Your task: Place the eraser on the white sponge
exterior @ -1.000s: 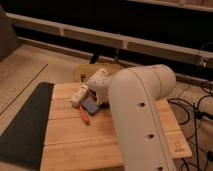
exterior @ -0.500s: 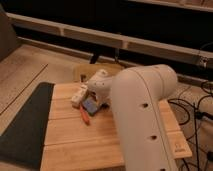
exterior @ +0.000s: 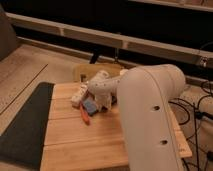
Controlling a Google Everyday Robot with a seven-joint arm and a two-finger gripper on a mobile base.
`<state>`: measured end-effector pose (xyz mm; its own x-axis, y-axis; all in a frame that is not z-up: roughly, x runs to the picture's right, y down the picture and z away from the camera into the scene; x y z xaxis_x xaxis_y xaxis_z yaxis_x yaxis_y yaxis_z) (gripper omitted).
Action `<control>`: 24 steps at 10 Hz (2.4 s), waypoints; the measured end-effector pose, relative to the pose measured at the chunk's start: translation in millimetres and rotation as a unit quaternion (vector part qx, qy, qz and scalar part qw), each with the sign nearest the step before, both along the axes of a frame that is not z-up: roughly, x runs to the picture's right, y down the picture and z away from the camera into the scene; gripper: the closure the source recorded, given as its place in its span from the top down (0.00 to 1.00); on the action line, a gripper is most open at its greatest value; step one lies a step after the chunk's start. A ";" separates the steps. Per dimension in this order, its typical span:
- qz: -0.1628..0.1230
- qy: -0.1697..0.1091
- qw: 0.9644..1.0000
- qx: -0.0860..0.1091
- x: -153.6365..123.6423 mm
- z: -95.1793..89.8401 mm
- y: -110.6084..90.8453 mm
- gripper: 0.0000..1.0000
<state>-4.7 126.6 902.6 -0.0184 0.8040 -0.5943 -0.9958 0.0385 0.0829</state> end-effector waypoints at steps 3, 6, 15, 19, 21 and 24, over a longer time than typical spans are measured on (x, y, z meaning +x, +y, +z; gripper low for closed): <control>-0.022 -0.027 0.999 0.011 -16.2 -33.1 -2.3 0.14; -0.077 -0.061 0.994 0.053 -44.4 -67.6 -19.9 0.14; -0.213 -0.108 0.970 0.037 -117.5 -43.0 -0.4 0.35; -0.206 -0.113 0.972 0.025 -122.1 -43.4 4.7 0.67; -0.206 -0.113 0.972 0.025 -122.5 -43.5 4.8 0.67; -0.206 -0.113 0.972 0.025 -122.3 -43.4 4.9 0.67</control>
